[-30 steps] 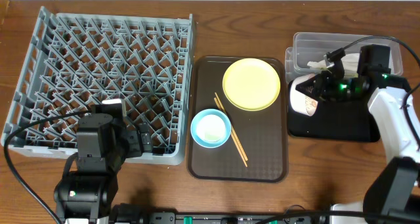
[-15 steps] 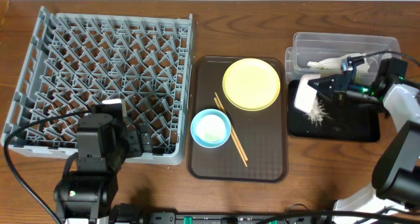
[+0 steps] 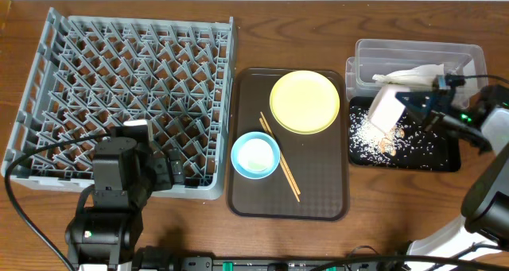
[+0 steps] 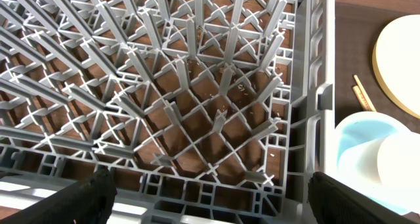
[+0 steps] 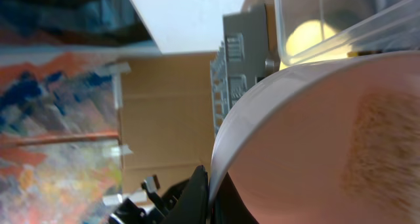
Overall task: Sort waste into correct bins and load items into the dishwasher
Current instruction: 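Lift the white bowl and tip the rice onto the black tray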
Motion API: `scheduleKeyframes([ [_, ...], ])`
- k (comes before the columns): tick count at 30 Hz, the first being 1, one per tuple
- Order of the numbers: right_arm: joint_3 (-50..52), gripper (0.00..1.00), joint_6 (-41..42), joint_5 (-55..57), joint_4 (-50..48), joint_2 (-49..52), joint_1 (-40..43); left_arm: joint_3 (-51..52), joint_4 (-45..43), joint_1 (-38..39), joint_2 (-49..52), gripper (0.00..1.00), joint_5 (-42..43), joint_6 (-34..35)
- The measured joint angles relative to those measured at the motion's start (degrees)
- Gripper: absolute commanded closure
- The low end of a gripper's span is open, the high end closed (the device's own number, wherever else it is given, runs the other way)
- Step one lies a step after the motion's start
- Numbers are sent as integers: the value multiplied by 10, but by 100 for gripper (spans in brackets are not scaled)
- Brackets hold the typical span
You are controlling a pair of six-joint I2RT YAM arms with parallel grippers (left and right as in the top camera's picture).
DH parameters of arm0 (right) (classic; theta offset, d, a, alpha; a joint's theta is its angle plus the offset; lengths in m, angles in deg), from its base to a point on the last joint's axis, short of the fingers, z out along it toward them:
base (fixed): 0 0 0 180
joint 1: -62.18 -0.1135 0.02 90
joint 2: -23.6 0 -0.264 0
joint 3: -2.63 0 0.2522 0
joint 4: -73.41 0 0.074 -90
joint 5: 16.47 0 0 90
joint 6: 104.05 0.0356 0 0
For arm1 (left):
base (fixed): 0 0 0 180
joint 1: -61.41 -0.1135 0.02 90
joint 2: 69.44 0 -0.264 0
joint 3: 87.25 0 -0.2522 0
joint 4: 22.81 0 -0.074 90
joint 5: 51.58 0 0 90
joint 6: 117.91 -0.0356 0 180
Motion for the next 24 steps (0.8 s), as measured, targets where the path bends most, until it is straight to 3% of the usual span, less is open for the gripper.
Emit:
scheduleKeyframes([
  [12,0,99,35,-16,2,0,82,0,0,0,0,4,0,0],
  [24,0,99,49,39,29,0,86,0,0,0,0,4,0,0],
])
